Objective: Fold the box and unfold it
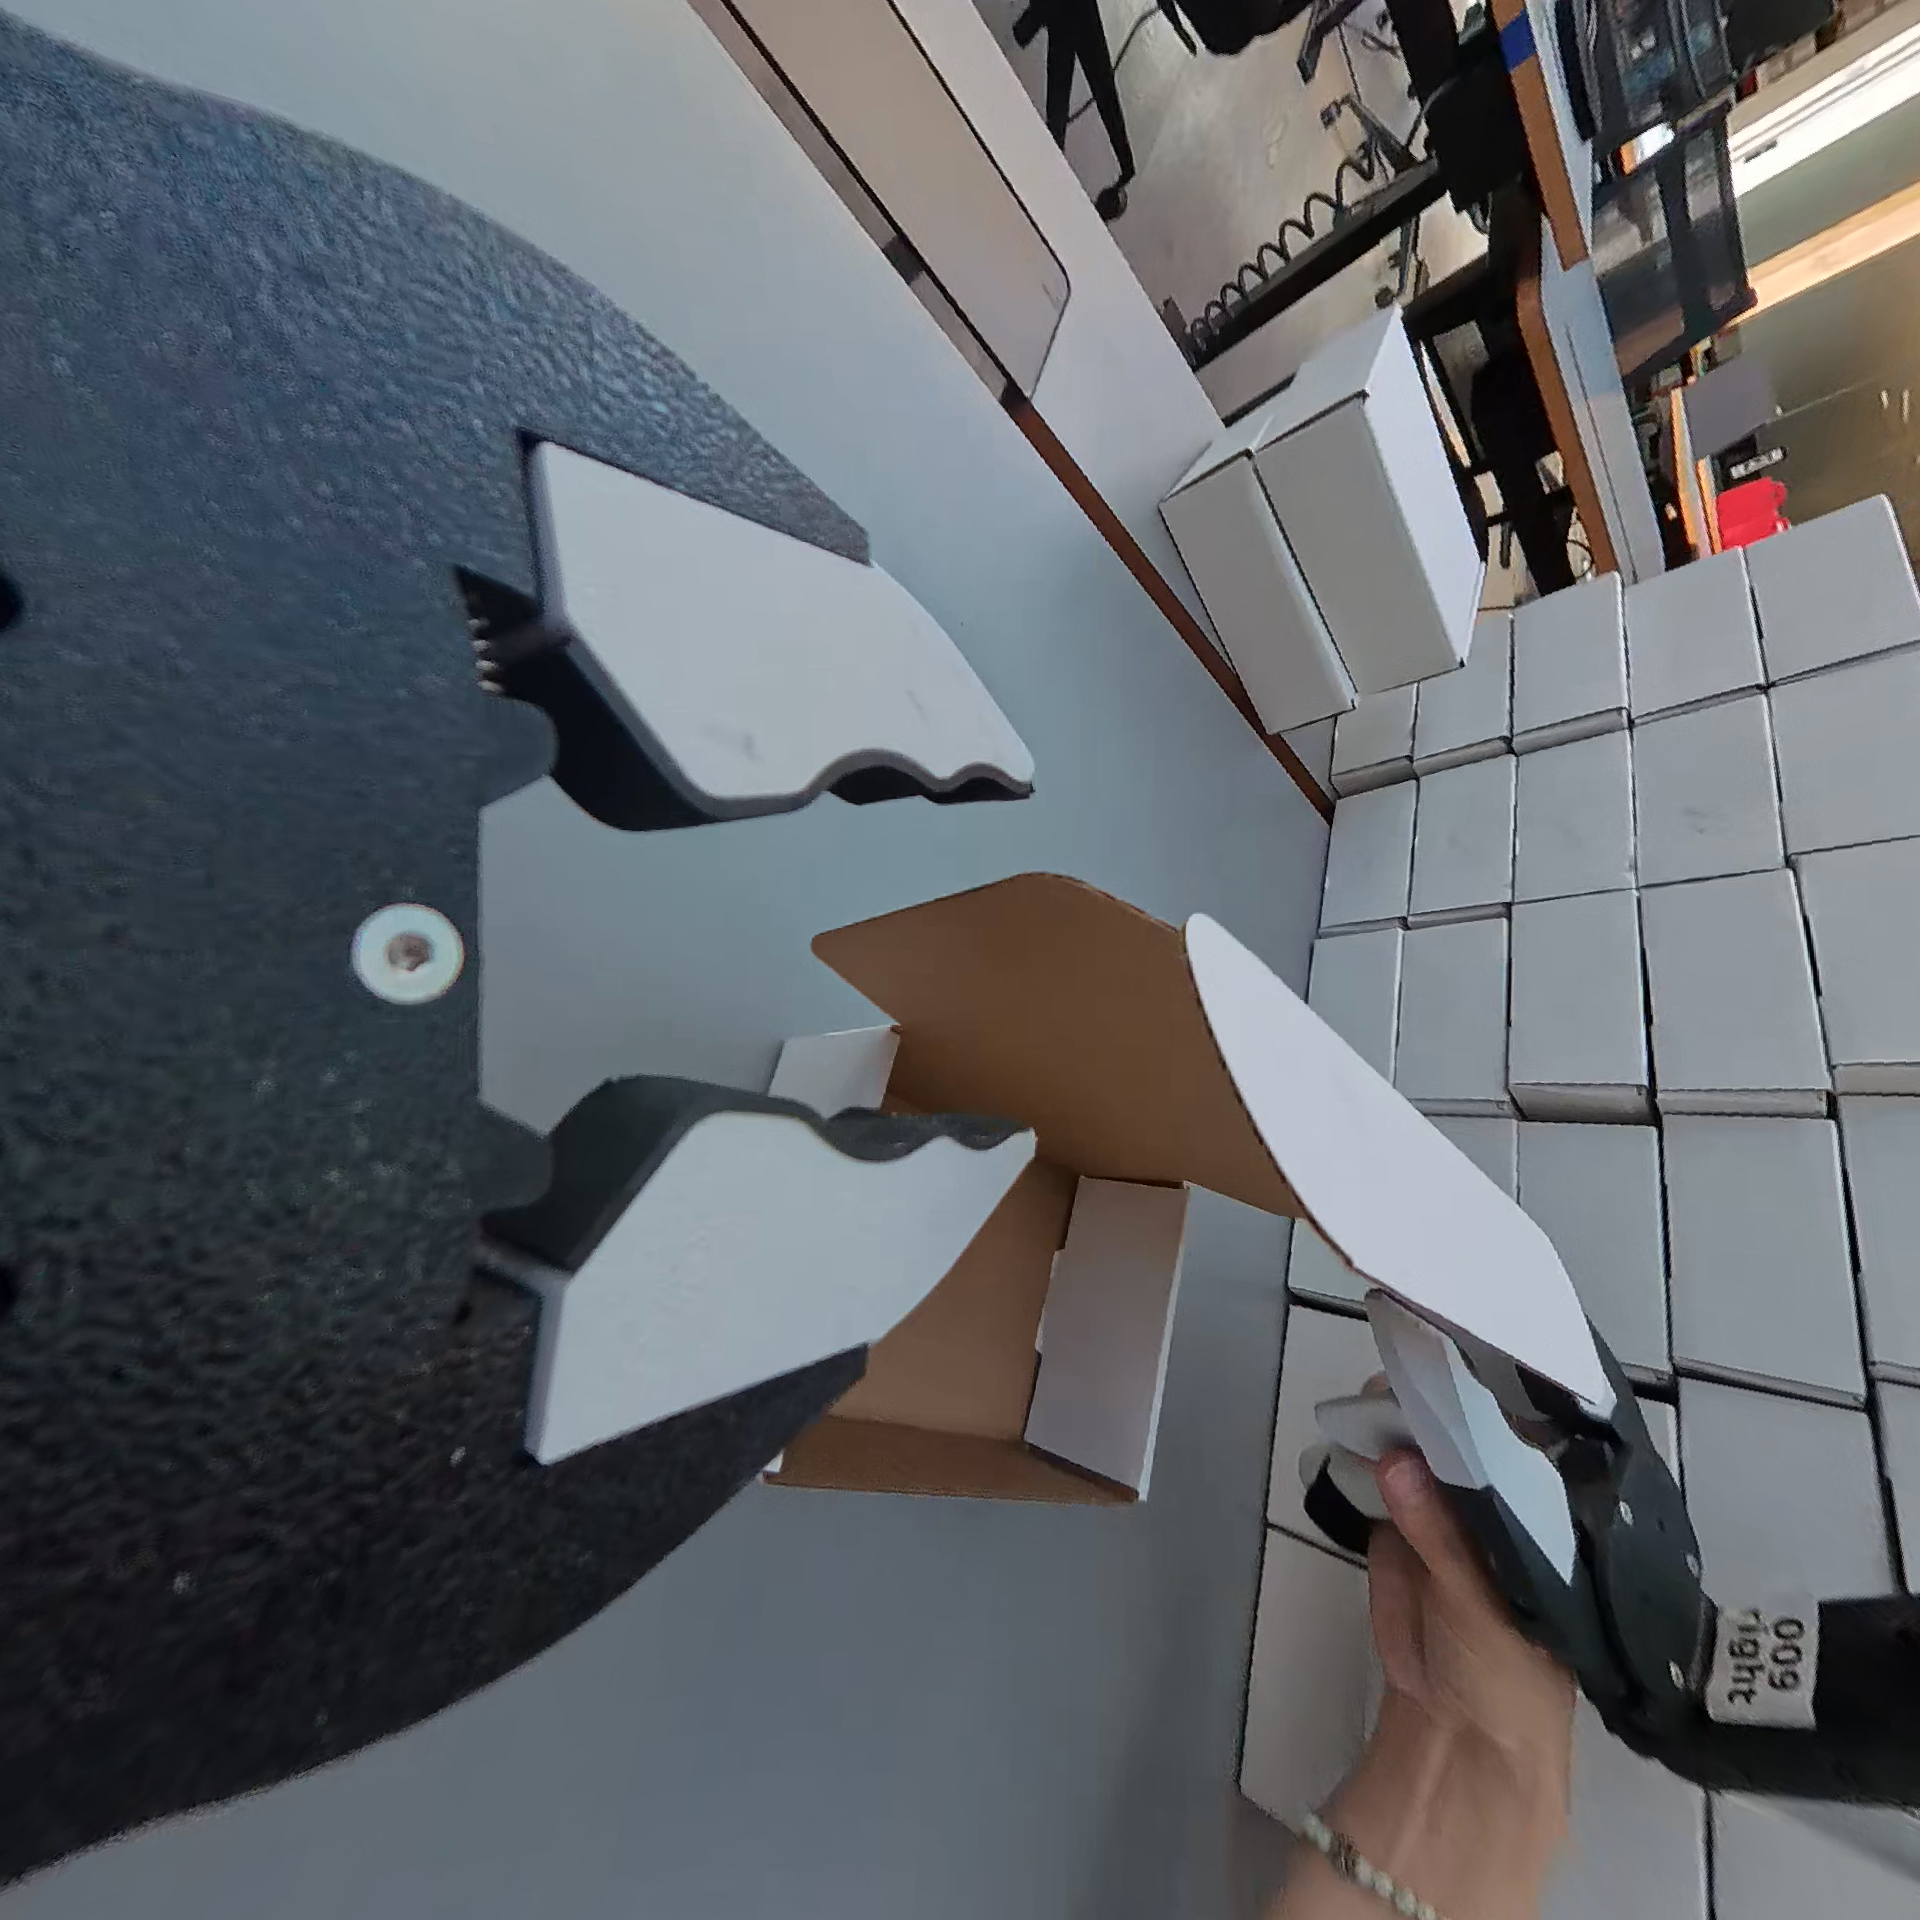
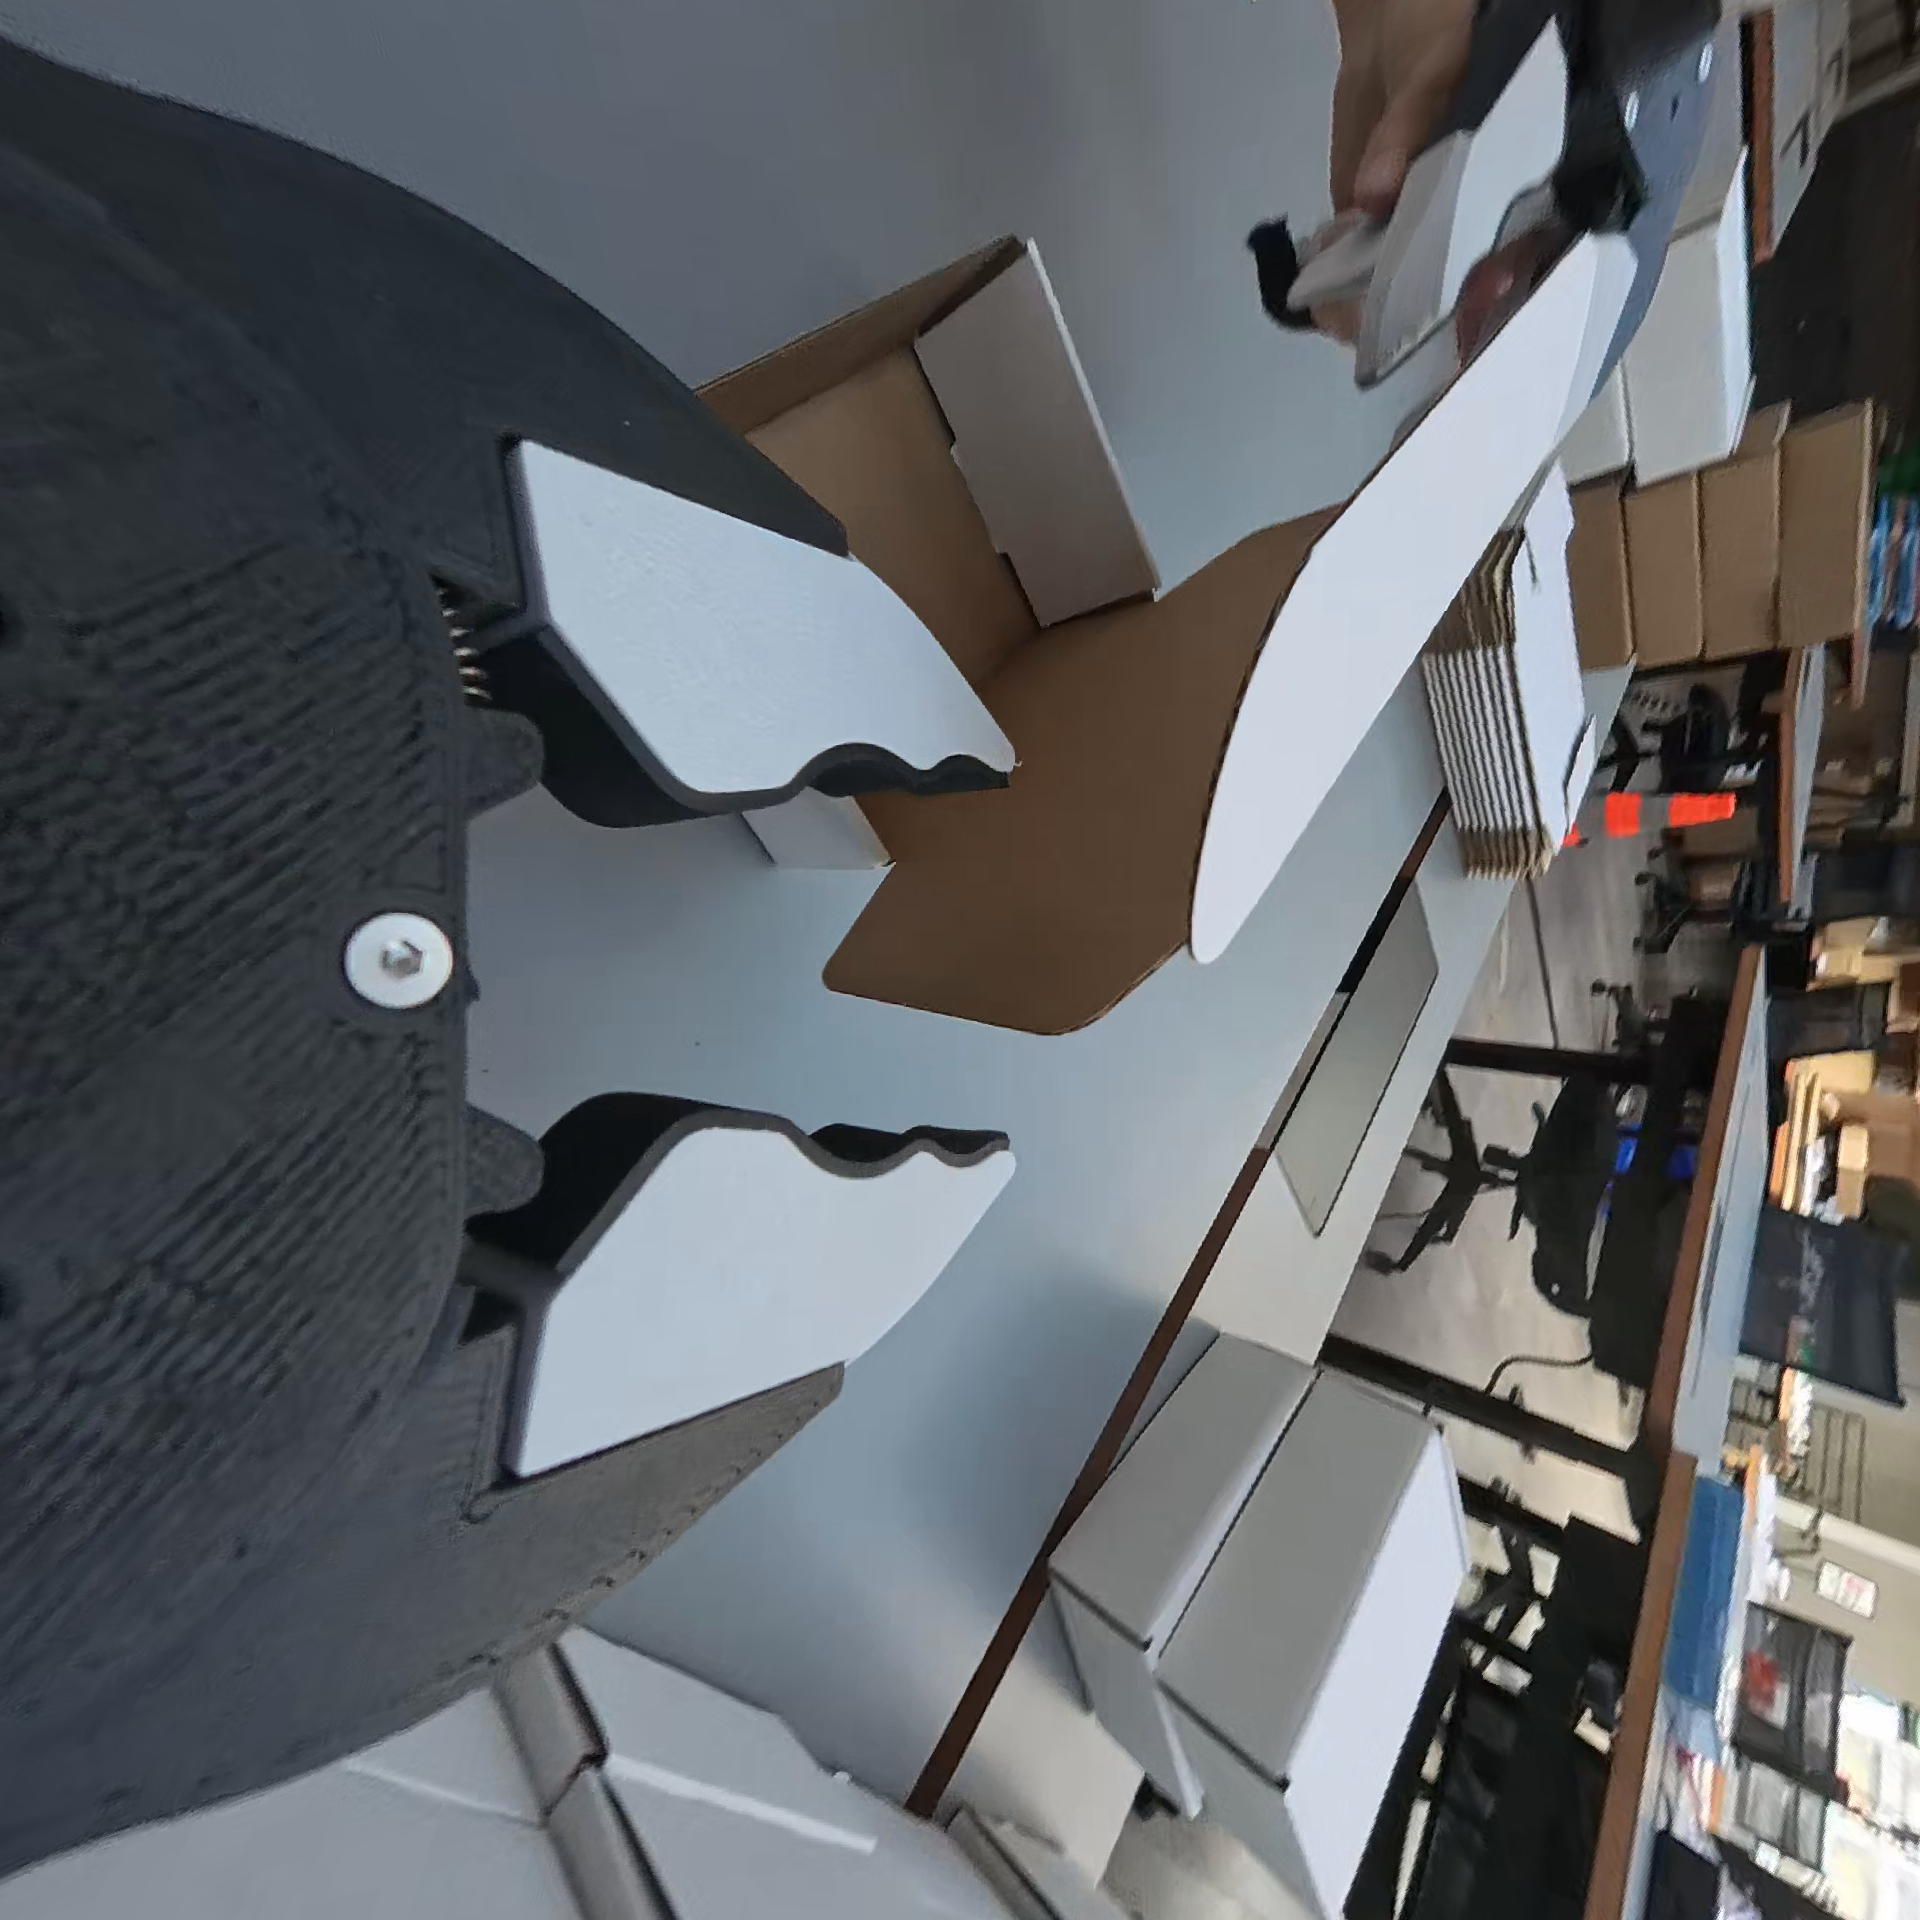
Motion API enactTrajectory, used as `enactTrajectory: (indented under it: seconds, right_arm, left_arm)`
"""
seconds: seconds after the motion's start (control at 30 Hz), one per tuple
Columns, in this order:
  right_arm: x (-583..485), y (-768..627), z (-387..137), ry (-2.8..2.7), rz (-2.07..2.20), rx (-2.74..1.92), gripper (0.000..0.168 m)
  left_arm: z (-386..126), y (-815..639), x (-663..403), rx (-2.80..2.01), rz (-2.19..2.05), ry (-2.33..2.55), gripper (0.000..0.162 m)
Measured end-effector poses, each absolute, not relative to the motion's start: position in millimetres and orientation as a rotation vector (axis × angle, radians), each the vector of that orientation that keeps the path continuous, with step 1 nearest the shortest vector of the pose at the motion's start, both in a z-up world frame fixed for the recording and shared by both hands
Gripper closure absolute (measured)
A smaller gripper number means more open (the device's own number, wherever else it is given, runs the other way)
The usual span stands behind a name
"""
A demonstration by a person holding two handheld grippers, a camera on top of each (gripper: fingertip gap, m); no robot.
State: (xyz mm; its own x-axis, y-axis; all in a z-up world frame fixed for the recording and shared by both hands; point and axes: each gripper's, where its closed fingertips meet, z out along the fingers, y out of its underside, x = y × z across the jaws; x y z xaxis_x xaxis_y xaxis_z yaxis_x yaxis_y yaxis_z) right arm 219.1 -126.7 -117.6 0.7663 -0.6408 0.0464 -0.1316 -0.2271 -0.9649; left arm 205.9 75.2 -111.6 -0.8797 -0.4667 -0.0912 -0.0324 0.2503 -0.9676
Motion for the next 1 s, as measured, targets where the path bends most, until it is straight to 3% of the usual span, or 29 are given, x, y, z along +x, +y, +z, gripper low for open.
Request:
enactTrajectory:
  seconds: [0.37, 0.53, 0.6, 1.0]
  right_arm:
    - [217.3, -112.5, -109.1, 0.272, -0.317, -1.806, 0.128]
    - [220.8, -113.6, -110.3, 0.284, -0.320, -1.826, 0.146]
    - [220.7, -114.6, -106.3, 0.293, -0.332, -1.804, 0.157]
    - [233.3, -101.0, -103.7, 0.615, -0.565, -1.750, 0.166]
  left_arm:
    - [-105.1, 57.8, 210.0, -0.227, -1.869, 2.410, 0.126]
    - [-105.2, 59.1, 209.9, -0.156, -1.878, 2.443, 0.159]
    - [-105.8, 59.9, 210.1, -0.141, -1.882, 2.450, 0.160]
    - [-108.9, 68.9, 224.6, -0.513, -1.646, 2.385, 0.160]
